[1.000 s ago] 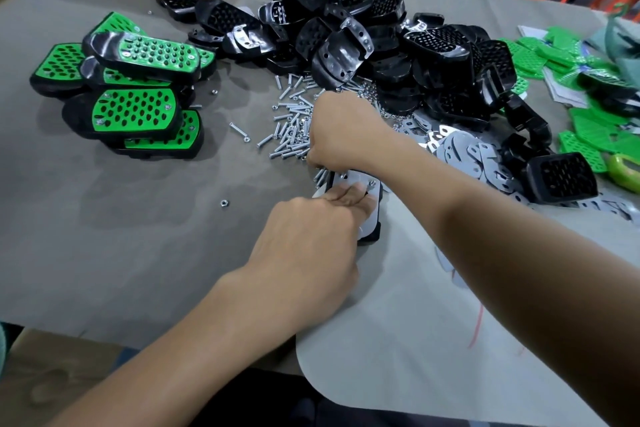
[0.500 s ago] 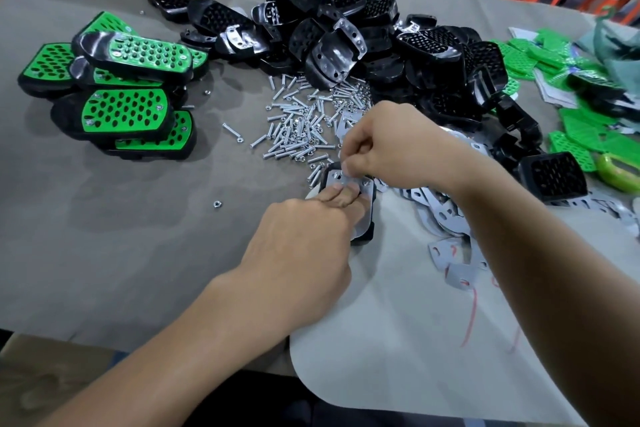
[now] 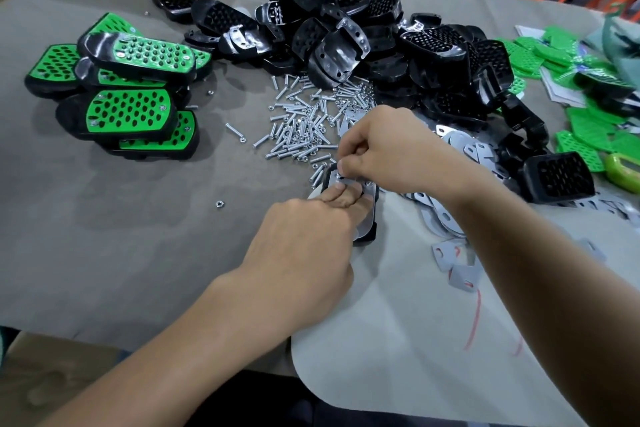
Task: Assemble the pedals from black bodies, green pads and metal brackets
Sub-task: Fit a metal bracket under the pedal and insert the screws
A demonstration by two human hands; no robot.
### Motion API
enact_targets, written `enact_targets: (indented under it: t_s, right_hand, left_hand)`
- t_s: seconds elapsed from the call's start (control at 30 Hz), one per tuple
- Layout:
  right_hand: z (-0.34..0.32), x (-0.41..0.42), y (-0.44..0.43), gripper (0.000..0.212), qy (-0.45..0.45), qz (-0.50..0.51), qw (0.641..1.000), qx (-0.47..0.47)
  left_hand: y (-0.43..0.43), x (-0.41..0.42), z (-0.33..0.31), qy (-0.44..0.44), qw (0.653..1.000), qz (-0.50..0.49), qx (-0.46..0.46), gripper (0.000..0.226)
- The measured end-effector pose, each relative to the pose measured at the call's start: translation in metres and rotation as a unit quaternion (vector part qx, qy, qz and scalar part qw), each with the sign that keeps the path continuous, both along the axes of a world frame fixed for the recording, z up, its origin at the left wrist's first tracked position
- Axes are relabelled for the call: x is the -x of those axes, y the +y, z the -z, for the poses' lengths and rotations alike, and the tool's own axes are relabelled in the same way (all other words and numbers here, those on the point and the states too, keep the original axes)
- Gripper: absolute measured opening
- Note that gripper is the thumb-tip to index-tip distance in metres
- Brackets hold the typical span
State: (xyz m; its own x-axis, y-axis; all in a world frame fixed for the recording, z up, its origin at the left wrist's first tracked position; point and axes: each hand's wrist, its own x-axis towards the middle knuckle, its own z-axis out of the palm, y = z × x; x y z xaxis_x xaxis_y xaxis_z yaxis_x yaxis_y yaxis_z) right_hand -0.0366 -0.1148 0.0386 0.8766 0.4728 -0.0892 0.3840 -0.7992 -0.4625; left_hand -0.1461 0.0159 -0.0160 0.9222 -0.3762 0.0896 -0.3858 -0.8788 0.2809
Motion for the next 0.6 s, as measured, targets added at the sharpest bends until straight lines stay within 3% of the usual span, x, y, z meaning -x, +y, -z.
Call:
enact_targets:
  t_s: [0.33, 0.6]
  right_hand:
    - [0.01, 0.009, 0.007, 0.017, -0.038, 0.045, 0.997, 0.057]
    - [0.016, 0.012, 0.008, 0.024, -0.006, 0.102, 0.995, -0.008]
  left_hand:
    - [0.002, 0.002, -0.001, -0.004, 1.0, 0.009, -0.009, 0.086]
    - [0.009, 0.002, -0.003, 0.007, 1.0, 0.01, 0.004, 0.09]
